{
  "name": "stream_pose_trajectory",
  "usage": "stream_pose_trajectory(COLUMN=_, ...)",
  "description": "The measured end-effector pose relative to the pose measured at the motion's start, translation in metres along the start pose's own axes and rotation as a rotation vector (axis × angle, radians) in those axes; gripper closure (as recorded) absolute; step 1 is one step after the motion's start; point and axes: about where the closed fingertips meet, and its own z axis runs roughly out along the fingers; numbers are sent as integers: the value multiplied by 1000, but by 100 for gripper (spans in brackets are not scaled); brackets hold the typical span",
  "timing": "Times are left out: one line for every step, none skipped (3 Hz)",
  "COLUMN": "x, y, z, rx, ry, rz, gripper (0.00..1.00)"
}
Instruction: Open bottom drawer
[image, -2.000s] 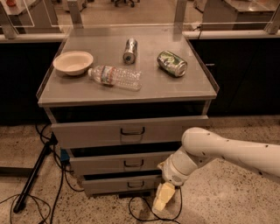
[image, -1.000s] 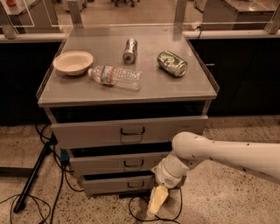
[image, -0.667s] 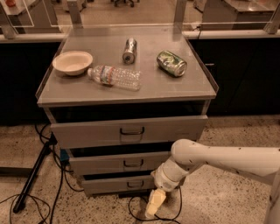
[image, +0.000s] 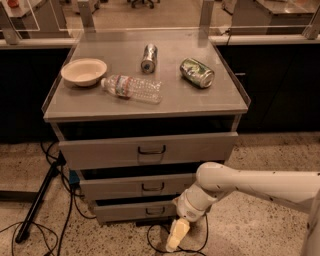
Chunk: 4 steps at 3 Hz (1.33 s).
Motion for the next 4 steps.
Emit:
stream_pose_trajectory(x=19, y=-7, z=29, rx=7, ry=-58, rz=31, gripper=0)
stream_pose_trajectory(x=33, y=-37, z=66, rx=81, ry=-135, rz=59, gripper=0)
stream_pose_trajectory(x=33, y=-37, z=68, rx=82, ry=-138, rz=57, gripper=0)
stream_pose_trajectory(x=18, y=-79, z=92, rx=141, ry=-227, rz=78, gripper=0)
